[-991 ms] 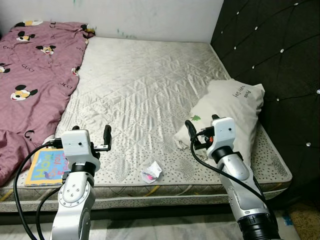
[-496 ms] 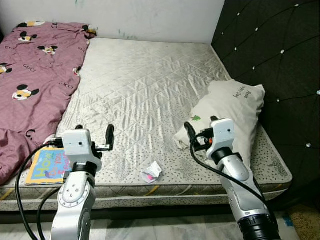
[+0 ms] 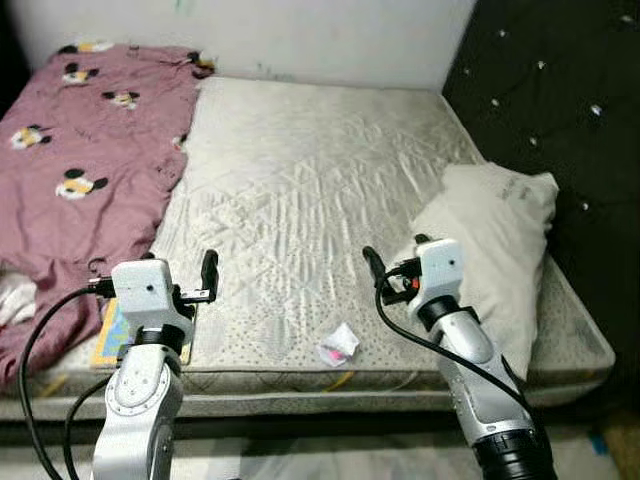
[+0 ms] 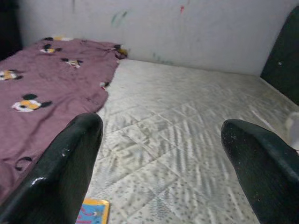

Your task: Clean up the room

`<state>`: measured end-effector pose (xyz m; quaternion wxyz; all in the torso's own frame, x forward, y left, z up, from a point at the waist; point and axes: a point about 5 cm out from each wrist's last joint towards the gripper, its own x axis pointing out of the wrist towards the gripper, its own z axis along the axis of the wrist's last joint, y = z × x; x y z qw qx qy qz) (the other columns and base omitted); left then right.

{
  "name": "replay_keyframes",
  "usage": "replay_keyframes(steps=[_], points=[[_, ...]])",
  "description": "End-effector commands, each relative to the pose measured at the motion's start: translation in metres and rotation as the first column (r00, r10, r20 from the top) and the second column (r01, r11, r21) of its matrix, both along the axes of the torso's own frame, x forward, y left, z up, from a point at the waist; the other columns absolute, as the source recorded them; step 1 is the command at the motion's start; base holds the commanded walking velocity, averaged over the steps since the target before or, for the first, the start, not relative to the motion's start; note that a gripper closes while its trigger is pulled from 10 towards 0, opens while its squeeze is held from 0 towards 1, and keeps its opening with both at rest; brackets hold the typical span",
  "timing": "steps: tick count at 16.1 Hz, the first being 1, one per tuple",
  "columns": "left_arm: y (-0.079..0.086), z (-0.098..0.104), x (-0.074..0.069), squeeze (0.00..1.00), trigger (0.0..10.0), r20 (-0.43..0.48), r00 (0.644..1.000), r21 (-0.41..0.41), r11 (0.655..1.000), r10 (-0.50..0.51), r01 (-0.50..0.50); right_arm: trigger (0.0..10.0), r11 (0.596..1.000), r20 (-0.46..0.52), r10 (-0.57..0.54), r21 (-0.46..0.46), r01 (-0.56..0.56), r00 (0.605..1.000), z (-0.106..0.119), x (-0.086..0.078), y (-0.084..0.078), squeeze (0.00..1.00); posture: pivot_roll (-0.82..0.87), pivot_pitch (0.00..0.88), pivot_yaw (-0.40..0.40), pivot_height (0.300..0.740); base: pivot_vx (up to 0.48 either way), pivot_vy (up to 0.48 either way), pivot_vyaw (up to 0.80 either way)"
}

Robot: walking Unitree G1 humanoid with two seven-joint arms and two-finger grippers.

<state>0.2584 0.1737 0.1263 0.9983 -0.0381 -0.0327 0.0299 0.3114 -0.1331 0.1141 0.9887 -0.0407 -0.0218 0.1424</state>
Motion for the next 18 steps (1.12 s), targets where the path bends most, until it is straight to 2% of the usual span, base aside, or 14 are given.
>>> replay_keyframes(steps=[1,8,15,18], points=[[-0.0063,0.0024,-0.0009,0.0,10.0,0.015,1.0,0.007,1.0,-0.009,0.009,10.0,1.0,0.005,-0.021,-0.005,0.021,1.0,0.0019,-0.0001,-0.007,0.0,-0.03,0.089,-0.091,0.74,0.0,0.0,0.0],[-0.0105,0.0061,-0.0003,0.0,10.0,0.035,0.998,-0.004,0.998,-0.06,0.06,10.0,1.0,0.0,-0.031,0.005,0.031,1.0,0.0023,0.0022,-0.0078,0.0,-0.03,0.09,-0.092,0.74,0.0,0.0,-0.08],[-0.0116,0.0068,0.0005,0.0,10.0,0.04,0.997,-0.013,0.997,-0.072,0.072,10.0,1.0,0.006,-0.029,0.0,0.029,1.0,0.0029,0.003,-0.0063,0.0,-0.03,0.084,-0.089,0.74,0.28,0.0,0.0],[-0.012,0.0068,0.0012,0.0,10.0,0.036,0.998,-0.011,0.998,-0.057,0.057,10.0,1.0,0.005,-0.027,0.0,0.027,1.0,0.0023,0.0031,-0.0059,0.0,-0.03,0.084,-0.089,0.74,0.0,0.0,0.0]])
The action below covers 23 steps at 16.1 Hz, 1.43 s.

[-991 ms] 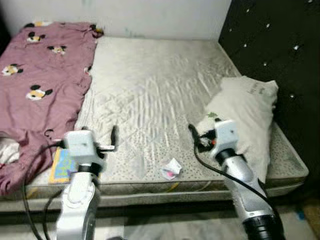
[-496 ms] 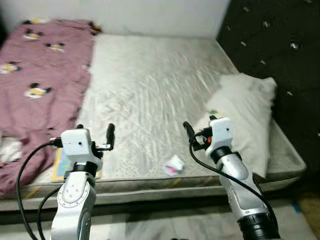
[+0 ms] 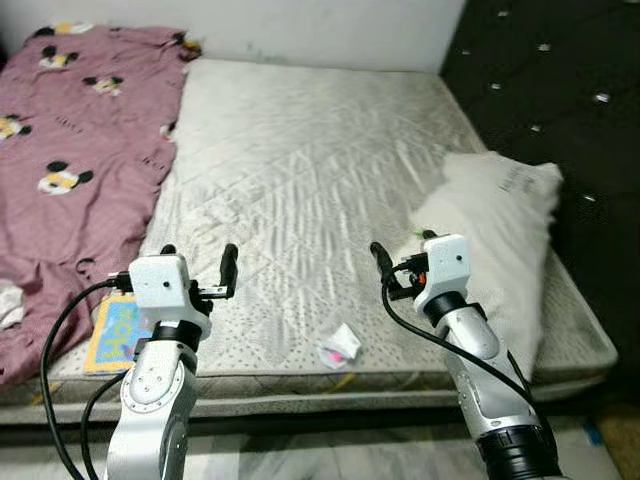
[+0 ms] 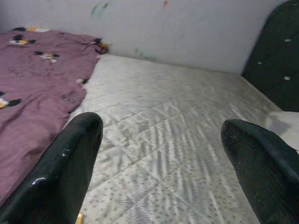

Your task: Clean up the room

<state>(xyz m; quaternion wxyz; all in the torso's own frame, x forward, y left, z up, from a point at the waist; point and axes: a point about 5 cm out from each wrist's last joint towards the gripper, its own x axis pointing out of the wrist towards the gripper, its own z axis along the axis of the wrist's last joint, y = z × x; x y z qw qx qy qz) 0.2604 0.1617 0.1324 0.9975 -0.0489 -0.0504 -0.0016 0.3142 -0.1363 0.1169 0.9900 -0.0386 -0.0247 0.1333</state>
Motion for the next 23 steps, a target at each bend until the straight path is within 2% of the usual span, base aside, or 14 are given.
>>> replay_keyframes(steps=[1,7,9,23], points=[[0.0,0.0009,-0.0005,0.0,10.0,-0.001,1.0,0.01,1.0,0.009,-0.009,10.0,1.0,-0.001,-0.008,-0.007,0.008,1.0,-0.0006,0.0003,-0.0025,0.0,-0.03,0.084,-0.089,0.74,0.0,0.0,0.0],[-0.0026,-0.0015,-0.0019,0.0,10.0,-0.006,1.0,-0.003,1.0,-0.009,0.009,10.0,1.0,-0.013,-0.007,-0.007,0.007,1.0,-0.0039,-0.0011,-0.003,0.0,-0.03,0.069,-0.086,0.74,0.0,0.0,-0.13],[-0.0041,-0.0026,-0.0025,0.0,10.0,-0.008,1.0,0.001,1.0,-0.02,0.02,10.0,1.0,-0.017,-0.006,-0.009,0.006,1.0,-0.0055,-0.0011,-0.003,0.0,-0.02,0.061,-0.085,0.74,0.278,0.0,-0.5],[-0.0058,-0.004,-0.0006,0.0,10.0,-0.01,0.999,-0.007,0.999,-0.033,0.033,10.0,1.0,-0.005,-0.014,-0.018,0.013,1.0,-0.0036,0.0026,-0.0017,0.0,-0.03,0.072,-0.082,0.74,0.298,0.0,0.0]])
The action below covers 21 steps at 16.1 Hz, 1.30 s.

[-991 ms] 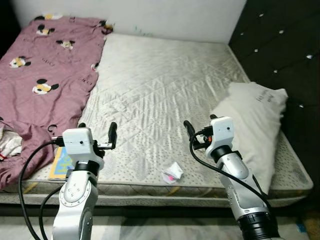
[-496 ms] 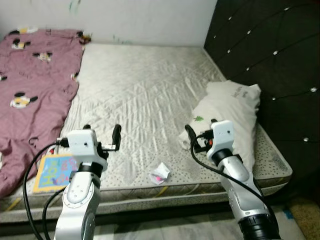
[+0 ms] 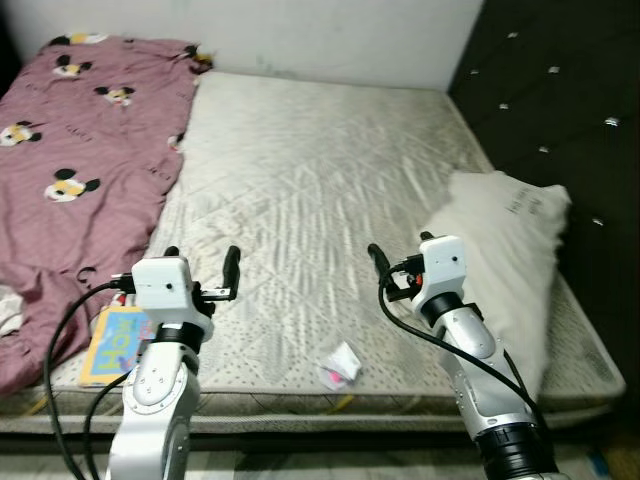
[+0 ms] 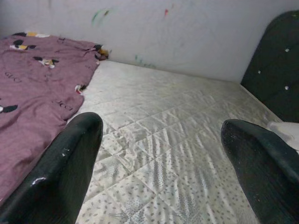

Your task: Clean up the room

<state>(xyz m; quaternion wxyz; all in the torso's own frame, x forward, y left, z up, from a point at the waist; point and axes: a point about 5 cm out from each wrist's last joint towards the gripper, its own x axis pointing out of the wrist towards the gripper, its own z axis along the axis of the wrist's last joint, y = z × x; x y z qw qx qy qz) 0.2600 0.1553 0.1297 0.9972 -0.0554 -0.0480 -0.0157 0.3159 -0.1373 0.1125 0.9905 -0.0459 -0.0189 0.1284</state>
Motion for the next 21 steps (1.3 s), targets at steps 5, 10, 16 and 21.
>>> replay_keyframes(steps=[5,10,16,21], points=[[0.001,-0.002,0.001,0.0,10.0,-0.016,1.0,0.005,1.0,0.012,-0.012,10.0,1.0,0.005,-0.008,-0.004,0.008,1.0,0.001,0.002,-0.001,0.0,-0.03,0.076,-0.083,0.74,0.118,0.0,0.0],[0.002,-0.004,0.002,0.0,10.0,-0.028,0.999,0.007,1.0,0.016,-0.016,10.0,1.0,-0.001,-0.018,-0.003,0.018,1.0,-0.002,0.003,-0.003,0.0,-0.02,0.081,-0.078,0.74,0.0,0.0,0.0],[0.015,-0.002,-0.002,0.0,10.0,-0.023,0.997,0.062,0.996,0.067,-0.066,10.0,0.999,0.006,-0.025,0.035,0.025,1.0,0.003,0.004,-0.009,0.0,-0.02,0.086,-0.086,0.74,0.0,0.0,0.0],[0.032,-0.003,-0.012,0.0,10.0,-0.037,0.995,0.127,0.988,0.096,-0.091,10.0,1.0,0.011,0.003,0.022,-0.003,1.0,0.0,-0.004,-0.012,0.0,-0.02,0.095,-0.092,0.735,0.0,0.0,0.0]])
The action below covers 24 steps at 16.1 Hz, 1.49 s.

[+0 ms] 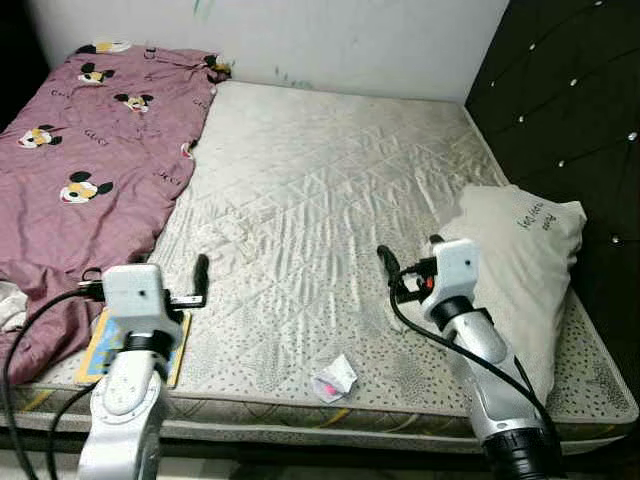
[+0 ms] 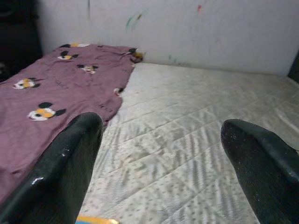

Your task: Clean up the room

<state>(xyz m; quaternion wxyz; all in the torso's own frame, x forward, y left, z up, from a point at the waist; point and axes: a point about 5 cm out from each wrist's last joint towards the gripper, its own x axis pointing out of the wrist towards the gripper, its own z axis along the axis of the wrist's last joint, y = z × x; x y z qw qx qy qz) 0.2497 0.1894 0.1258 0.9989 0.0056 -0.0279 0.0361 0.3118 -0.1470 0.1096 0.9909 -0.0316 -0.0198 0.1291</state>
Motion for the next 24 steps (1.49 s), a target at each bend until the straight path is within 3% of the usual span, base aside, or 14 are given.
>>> replay_keyframes(steps=[1,14,16,24], points=[[-0.002,0.001,-0.001,0.0,10.0,0.0,1.0,0.011,1.0,-0.012,0.012,10.0,1.0,0.007,-0.001,-0.003,0.001,1.0,0.002,0.0,-0.002,0.0,-0.01,0.098,-0.092,0.725,0.0,0.0,0.0],[-0.014,0.007,0.007,0.0,10.0,0.023,0.999,-0.028,0.999,-0.026,0.027,10.0,0.999,0.013,0.029,-0.013,-0.029,0.999,0.004,0.001,0.002,0.0,-0.02,0.089,-0.102,0.56,0.0,0.0,0.0],[-0.017,0.01,0.009,0.0,10.0,0.025,1.0,-0.068,0.998,-0.011,0.013,10.0,0.999,0.014,0.047,-0.029,-0.047,0.999,0.005,0.002,0.004,0.0,-0.02,0.089,-0.107,0.556,0.0,0.0,0.0],[-0.02,0.011,0.009,0.0,10.0,0.029,1.0,-0.078,0.997,-0.008,0.011,10.0,0.997,0.011,0.064,-0.052,-0.064,0.998,0.004,0.003,0.008,0.0,-0.02,0.106,-0.107,0.556,0.0,0.0,0.0]])
